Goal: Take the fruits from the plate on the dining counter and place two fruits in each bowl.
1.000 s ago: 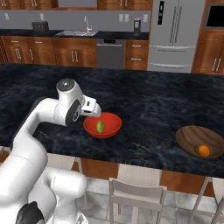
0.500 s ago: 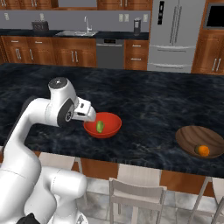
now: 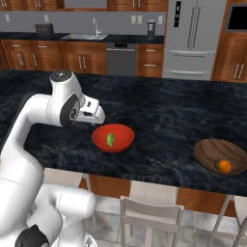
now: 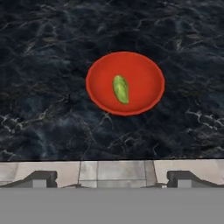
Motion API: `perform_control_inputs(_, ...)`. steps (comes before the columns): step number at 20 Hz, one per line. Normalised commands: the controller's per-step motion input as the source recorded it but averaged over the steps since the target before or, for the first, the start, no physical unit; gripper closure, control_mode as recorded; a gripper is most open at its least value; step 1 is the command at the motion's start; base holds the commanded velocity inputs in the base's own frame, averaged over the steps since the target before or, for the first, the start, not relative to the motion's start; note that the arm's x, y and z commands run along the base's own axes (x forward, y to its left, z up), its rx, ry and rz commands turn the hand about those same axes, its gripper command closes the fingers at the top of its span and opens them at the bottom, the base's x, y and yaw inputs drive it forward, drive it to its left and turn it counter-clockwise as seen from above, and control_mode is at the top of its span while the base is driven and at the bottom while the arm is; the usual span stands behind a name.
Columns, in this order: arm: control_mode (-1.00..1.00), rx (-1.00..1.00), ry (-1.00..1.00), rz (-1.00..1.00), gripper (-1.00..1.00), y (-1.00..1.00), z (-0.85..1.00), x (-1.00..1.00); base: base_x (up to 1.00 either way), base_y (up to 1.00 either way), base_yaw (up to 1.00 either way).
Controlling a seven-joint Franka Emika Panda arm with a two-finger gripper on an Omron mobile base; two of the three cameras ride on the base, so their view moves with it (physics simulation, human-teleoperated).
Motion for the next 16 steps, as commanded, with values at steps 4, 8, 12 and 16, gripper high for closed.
perform_control_inputs(4,-1.0,0.0,0.0,0.0,-1.0,-0.07,0.23,-0.34,0.0,0.0,0.0)
perform_control_inputs(8,1.0,0.0,0.0,0.0,-1.0,-0.03,0.03,-0.11,-0.44,-0.11,0.0)
perform_control_inputs(12,1.0,0.0,0.0,0.0,-1.0,0.0,0.0,0.0,-0.96,-0.33,0.0)
perform_control_inputs(16,1.0,0.0,0.0,0.0,-1.0,0.0,0.0,0.0,-0.4,-0.91,0.0)
